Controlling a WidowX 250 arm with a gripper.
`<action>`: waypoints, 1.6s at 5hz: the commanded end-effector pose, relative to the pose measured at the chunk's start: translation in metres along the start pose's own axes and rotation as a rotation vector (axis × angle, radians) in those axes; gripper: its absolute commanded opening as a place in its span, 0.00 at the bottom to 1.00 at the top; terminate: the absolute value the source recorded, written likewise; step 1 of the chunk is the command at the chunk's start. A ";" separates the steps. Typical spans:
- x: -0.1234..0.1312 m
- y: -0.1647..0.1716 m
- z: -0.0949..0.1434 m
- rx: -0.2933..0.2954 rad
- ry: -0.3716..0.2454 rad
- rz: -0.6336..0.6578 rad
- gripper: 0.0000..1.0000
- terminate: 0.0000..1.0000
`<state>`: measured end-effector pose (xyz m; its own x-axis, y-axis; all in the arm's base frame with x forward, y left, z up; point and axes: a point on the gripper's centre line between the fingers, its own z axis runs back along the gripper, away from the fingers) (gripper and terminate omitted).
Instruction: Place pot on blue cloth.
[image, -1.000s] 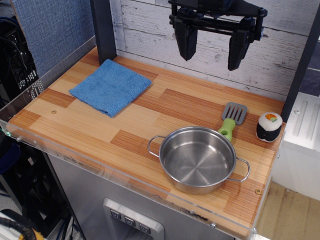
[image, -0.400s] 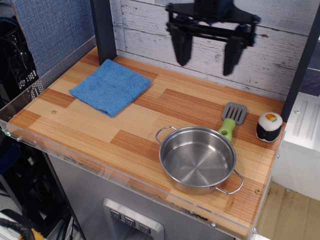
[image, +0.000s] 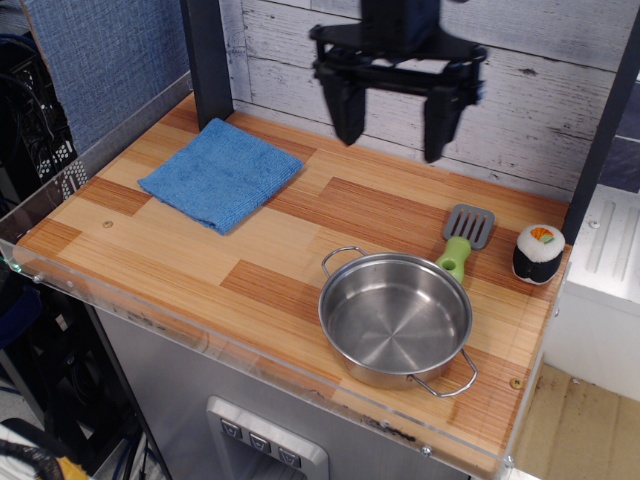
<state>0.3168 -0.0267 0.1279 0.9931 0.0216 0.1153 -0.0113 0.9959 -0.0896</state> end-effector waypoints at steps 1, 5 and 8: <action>-0.027 -0.003 -0.033 0.012 0.055 -0.027 1.00 0.00; -0.051 -0.084 -0.078 0.050 0.082 -0.165 1.00 0.00; -0.048 -0.073 -0.119 0.118 0.175 -0.159 1.00 0.00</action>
<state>0.2813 -0.1140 0.0057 0.9858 -0.1489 -0.0782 0.1519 0.9878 0.0344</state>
